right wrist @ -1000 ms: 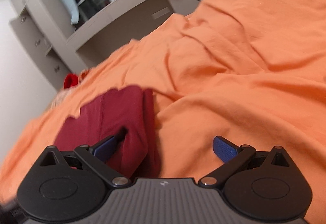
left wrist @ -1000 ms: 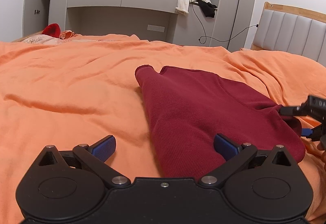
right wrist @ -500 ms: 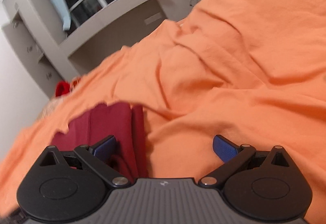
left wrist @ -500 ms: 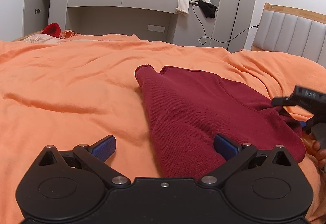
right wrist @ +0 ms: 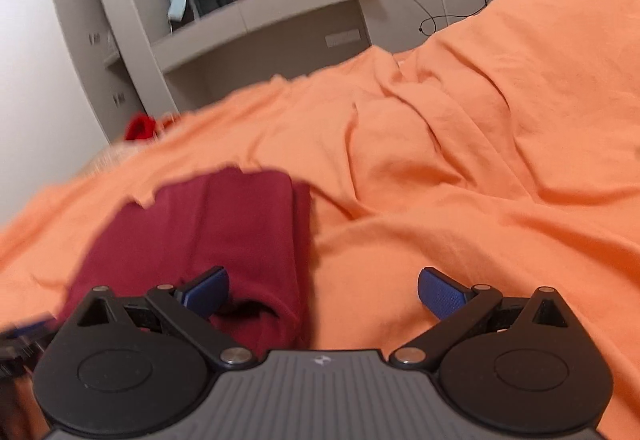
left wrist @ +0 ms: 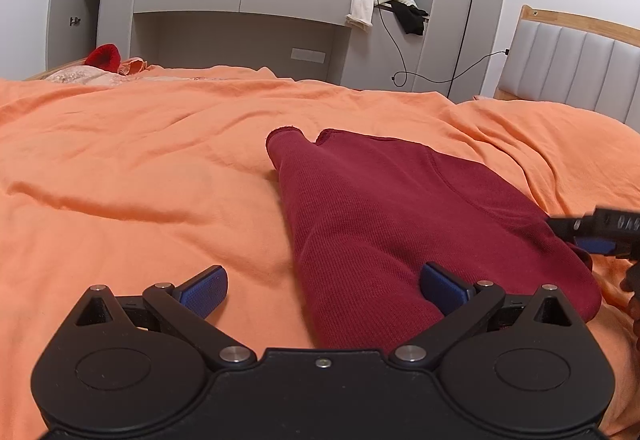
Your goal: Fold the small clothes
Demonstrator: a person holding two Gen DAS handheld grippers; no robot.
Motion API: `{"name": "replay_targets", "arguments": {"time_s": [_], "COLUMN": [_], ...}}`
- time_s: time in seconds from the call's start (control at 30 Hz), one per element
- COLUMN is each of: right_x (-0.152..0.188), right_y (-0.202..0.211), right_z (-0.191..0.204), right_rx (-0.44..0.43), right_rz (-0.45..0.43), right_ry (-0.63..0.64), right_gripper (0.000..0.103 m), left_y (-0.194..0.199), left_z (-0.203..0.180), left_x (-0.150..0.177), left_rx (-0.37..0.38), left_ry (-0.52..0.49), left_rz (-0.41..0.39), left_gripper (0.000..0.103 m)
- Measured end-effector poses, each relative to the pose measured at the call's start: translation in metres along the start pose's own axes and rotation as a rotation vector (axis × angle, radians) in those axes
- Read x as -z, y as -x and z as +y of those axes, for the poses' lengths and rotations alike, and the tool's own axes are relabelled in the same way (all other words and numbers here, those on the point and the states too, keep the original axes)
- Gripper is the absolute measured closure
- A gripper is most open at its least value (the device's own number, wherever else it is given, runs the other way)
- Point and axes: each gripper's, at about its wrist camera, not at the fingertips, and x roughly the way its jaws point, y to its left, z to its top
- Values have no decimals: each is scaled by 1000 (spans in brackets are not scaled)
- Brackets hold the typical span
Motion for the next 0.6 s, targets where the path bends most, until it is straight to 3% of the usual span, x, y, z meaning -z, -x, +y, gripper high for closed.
{"name": "replay_targets", "arguments": {"time_s": [0.47, 0.6], "right_x": [8, 13], "right_y": [-37, -39], "right_z": [-15, -18], "right_rx": [-142, -150], "right_rz": [-44, -55], "right_ry": [-236, -253], "right_gripper": [0, 1], "left_y": [3, 3], "left_z": [-7, -7], "left_x": [3, 3], "left_rx": [-9, -9], "left_ry": [-14, -13], "left_rz": [-19, -19], "left_gripper": [0, 0]}}
